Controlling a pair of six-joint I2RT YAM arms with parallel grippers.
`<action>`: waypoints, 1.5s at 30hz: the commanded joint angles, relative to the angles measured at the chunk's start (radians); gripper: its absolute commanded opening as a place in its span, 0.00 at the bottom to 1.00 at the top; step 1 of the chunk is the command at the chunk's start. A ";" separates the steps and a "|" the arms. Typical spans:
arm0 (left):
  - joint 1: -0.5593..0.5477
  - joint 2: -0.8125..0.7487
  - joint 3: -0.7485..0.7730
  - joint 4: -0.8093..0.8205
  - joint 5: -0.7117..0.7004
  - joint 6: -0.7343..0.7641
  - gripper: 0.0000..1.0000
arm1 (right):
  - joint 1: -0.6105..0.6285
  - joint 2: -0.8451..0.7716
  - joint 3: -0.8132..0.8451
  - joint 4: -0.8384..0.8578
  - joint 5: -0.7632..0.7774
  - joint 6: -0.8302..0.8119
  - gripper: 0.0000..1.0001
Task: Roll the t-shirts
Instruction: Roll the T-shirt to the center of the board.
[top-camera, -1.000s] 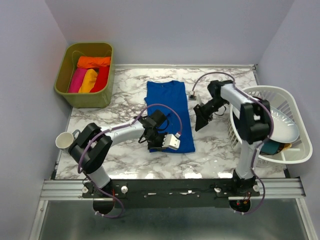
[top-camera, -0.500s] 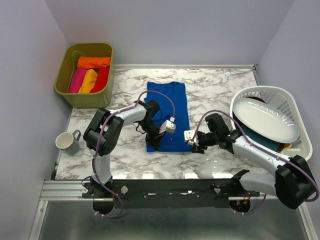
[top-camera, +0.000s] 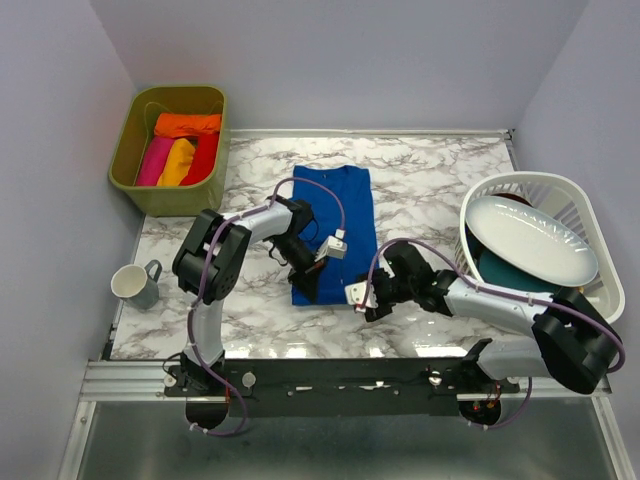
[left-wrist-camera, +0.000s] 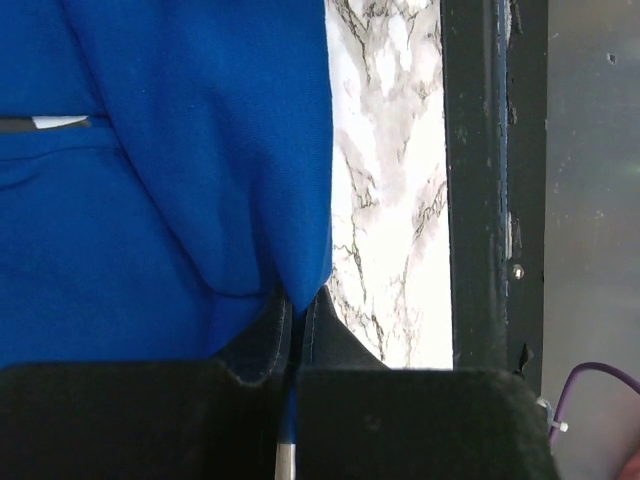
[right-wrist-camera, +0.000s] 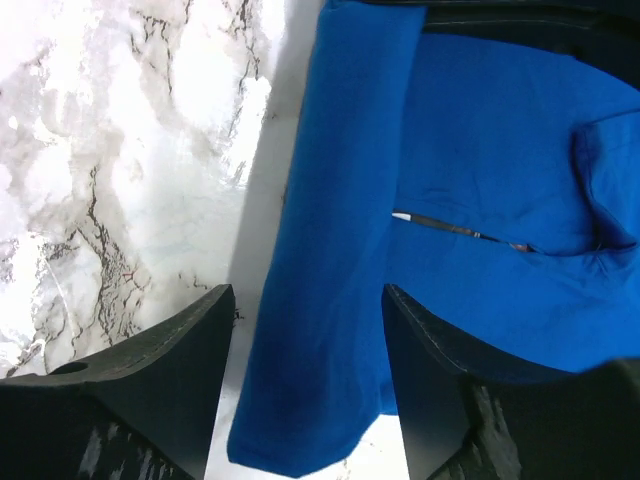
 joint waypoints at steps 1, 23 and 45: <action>0.024 0.032 0.044 -0.074 0.065 0.045 0.03 | 0.038 0.037 0.019 0.040 0.065 -0.016 0.69; 0.018 -0.671 -0.546 0.791 -0.261 -0.333 0.99 | 0.018 0.134 0.066 -0.063 0.145 0.212 0.03; -0.102 -0.634 -0.721 1.004 -0.458 -0.360 0.85 | 0.020 0.176 0.097 -0.088 0.149 0.229 0.05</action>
